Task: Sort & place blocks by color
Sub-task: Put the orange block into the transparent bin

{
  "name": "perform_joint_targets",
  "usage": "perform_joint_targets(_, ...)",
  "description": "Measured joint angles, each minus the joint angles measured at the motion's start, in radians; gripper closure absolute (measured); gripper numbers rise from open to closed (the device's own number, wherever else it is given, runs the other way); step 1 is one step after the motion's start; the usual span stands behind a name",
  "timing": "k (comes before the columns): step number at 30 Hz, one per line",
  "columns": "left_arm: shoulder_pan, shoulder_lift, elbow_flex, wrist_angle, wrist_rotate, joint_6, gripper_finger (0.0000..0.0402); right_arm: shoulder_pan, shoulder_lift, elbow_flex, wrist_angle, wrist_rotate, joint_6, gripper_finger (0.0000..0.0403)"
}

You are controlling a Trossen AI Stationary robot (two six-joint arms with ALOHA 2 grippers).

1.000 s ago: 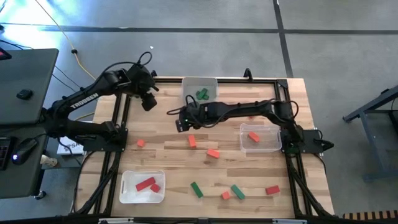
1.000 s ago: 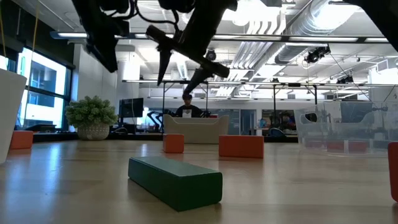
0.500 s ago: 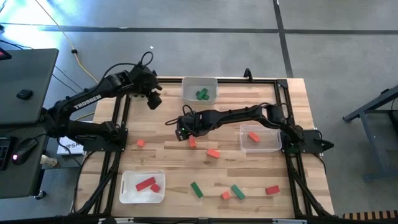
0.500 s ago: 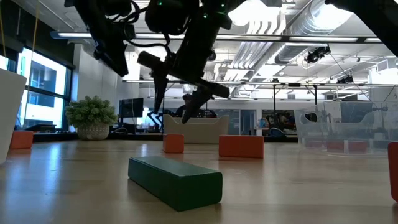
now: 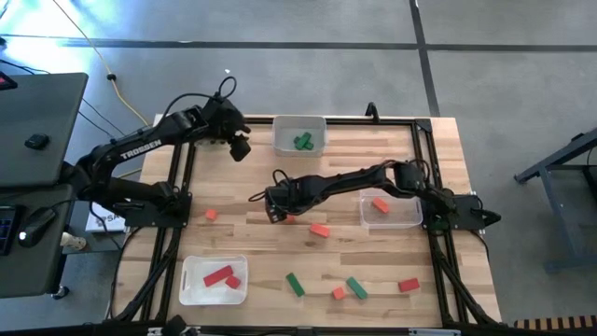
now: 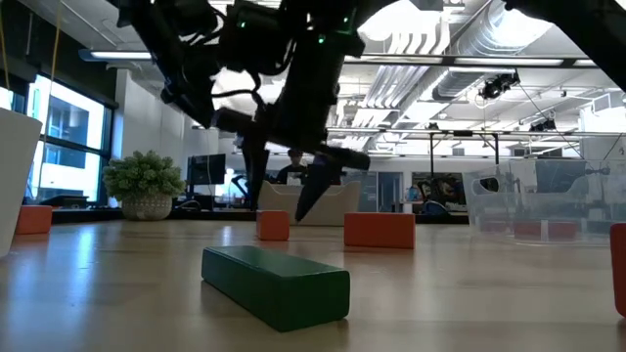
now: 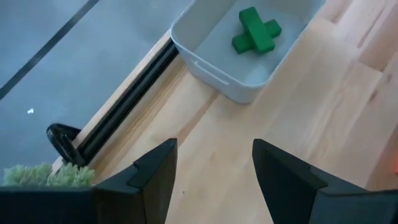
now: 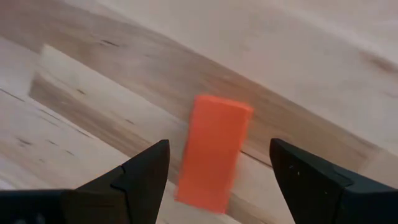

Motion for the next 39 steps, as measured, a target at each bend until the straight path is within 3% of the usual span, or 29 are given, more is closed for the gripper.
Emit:
perform_joint_targets(6, 0.004, 0.023, 0.000, 0.083, 0.009, 0.004, 0.0202, 0.007, 0.036, 0.000, -0.005, -0.035, 0.008, 0.0139)
perform_joint_targets(9, 0.012, 0.024, 0.000, 0.106, 0.009, 0.004, 0.0202, 0.008, 0.041, 0.002, -0.007, -0.049, 0.036, 0.0159)
perform_joint_targets(17, 0.026, 0.024, 0.000, 0.121, 0.007, 0.004, 0.0202, 0.007, 0.041, 0.002, -0.027, -0.050, -0.008, 0.0297)
perform_joint_targets(25, 0.025, 0.024, 0.000, 0.125, 0.006, 0.004, 0.0202, 0.008, 0.018, -0.002, -0.088, -0.028, -0.114, 0.0298)
perform_joint_targets(39, 0.025, 0.023, 0.000, 0.125, 0.018, -0.080, 0.0202, 0.011, -0.110, -0.001, -0.362, 0.227, -0.230, 0.0298)
